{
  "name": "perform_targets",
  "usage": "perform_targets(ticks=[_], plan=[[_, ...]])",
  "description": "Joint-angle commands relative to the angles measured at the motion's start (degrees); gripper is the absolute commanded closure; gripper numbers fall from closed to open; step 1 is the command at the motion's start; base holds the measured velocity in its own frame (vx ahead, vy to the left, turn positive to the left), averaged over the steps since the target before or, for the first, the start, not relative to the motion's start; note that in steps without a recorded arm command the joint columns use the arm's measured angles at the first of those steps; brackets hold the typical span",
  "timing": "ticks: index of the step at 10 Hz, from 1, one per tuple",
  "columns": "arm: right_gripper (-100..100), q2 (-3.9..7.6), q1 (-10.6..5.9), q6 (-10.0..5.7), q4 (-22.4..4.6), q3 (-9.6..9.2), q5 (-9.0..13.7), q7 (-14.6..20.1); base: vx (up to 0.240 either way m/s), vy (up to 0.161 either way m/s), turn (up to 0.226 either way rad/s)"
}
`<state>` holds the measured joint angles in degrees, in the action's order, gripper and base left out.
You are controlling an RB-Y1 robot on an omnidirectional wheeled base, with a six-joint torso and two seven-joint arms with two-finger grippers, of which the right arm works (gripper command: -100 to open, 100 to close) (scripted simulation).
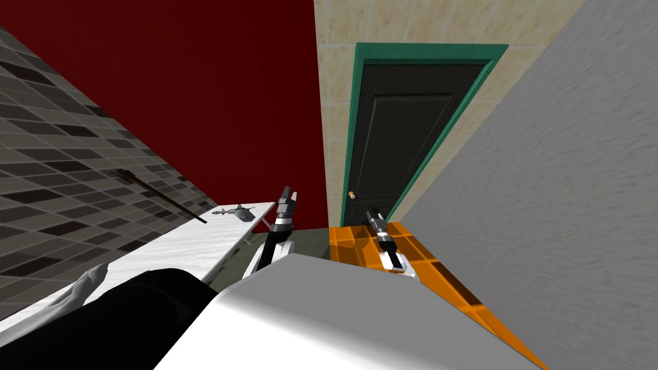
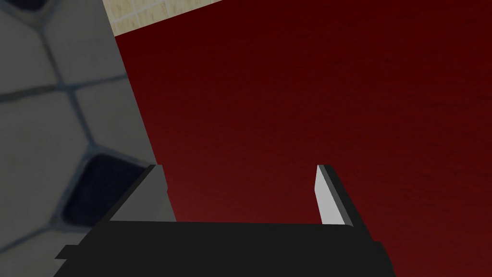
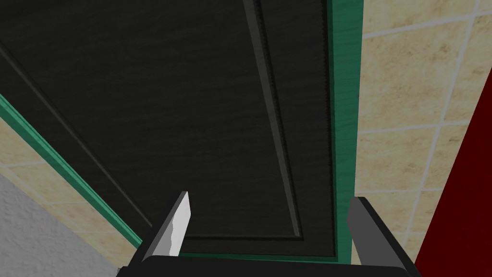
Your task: Pull the door open
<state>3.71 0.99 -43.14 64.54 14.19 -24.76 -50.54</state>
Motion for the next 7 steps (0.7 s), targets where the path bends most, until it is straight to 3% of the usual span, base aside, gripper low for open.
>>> perform_targets(ticks=[1,7], plan=[[-100,0.08,-0.75,-0.70,-1.89,0.43,-0.25,-0.92,0.052,-0.008,0.008],[-100,-1.07,-3.62,-2.23,-9.69,2.19,-3.48,-6.67,0.082,-0.011,0.021]])
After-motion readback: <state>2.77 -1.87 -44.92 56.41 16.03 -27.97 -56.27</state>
